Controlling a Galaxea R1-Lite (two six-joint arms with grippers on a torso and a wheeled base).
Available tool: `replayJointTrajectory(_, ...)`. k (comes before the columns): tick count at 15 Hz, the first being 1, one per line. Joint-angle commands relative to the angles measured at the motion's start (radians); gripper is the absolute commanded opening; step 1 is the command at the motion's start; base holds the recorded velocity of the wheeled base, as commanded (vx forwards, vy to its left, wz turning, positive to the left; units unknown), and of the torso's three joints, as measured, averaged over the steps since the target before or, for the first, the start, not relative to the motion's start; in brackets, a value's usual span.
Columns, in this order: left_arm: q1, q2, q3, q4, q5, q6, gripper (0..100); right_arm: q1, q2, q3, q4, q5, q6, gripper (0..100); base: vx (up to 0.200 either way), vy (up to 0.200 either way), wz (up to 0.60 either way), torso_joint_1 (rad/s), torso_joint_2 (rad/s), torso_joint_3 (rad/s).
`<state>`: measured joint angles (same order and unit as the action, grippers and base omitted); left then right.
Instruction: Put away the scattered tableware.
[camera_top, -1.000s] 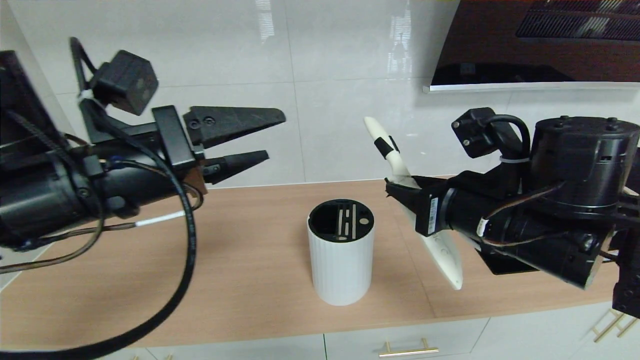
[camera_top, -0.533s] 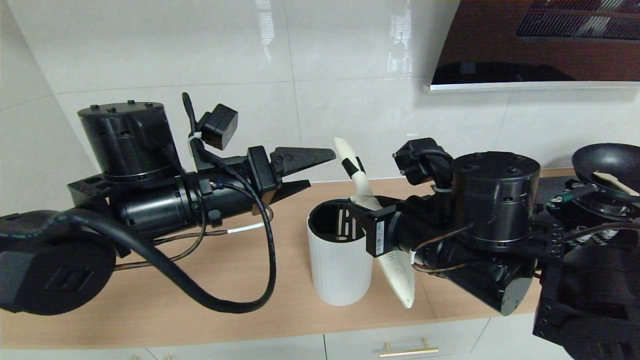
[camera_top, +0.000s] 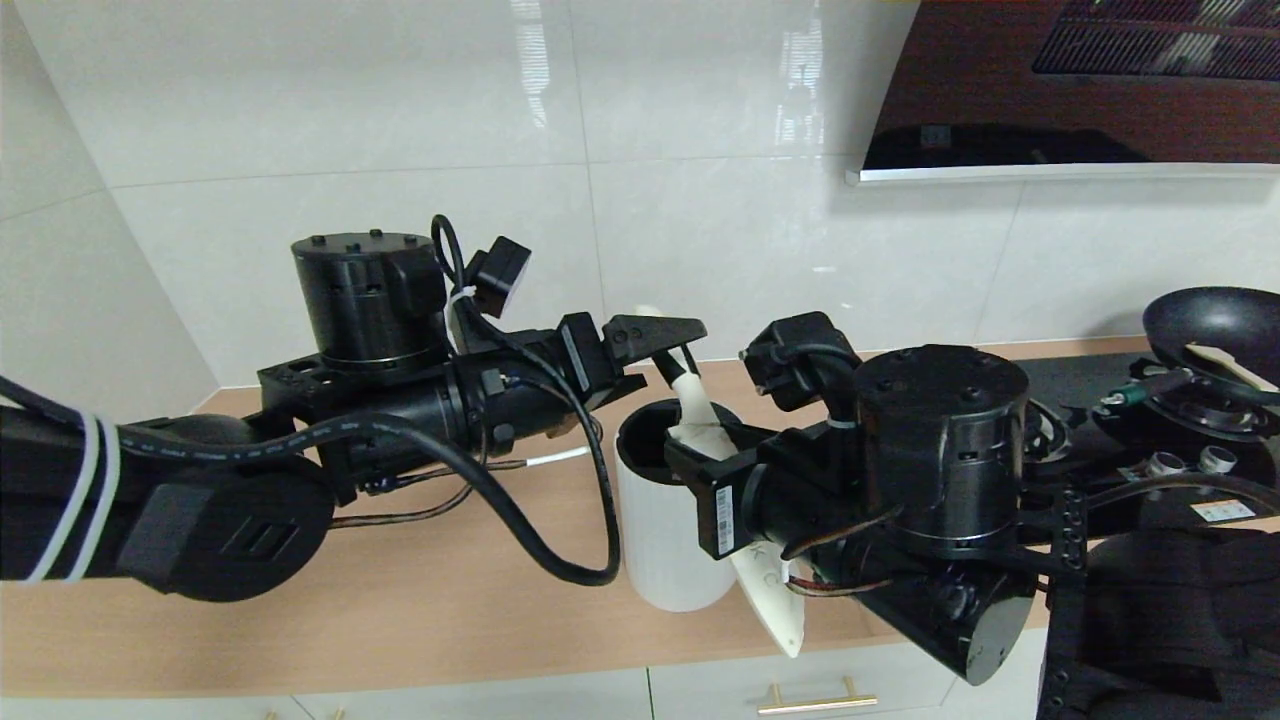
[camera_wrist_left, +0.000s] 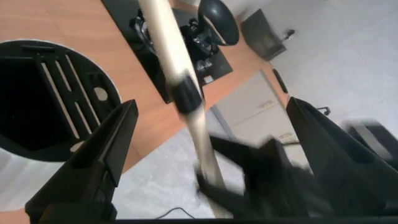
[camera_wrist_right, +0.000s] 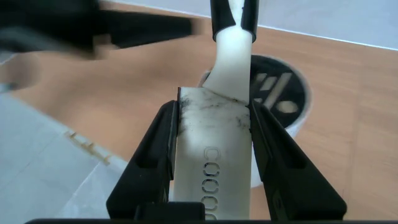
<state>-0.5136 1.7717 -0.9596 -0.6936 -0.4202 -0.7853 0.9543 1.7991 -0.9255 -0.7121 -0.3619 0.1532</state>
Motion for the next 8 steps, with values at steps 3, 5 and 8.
replayJointTrajectory(3,-0.023,0.045,-0.021,-0.001,0.034,0.000,100,0.017,-0.003,0.008,-0.015,-0.005,0.000,0,0.000,0.000,0.00,0.000,0.00,0.000)
replayJointTrajectory(5,-0.029,0.046,-0.024,-0.001,0.037,0.000,100,0.017,-0.001,0.010,-0.015,-0.005,0.000,0,0.000,0.000,0.00,0.000,0.00,0.000)
replayJointTrajectory(8,-0.042,0.041,-0.031,-0.001,0.067,0.000,100,0.023,-0.001,0.013,-0.017,-0.005,0.000,0,0.000,0.000,0.00,0.000,0.00,0.000)
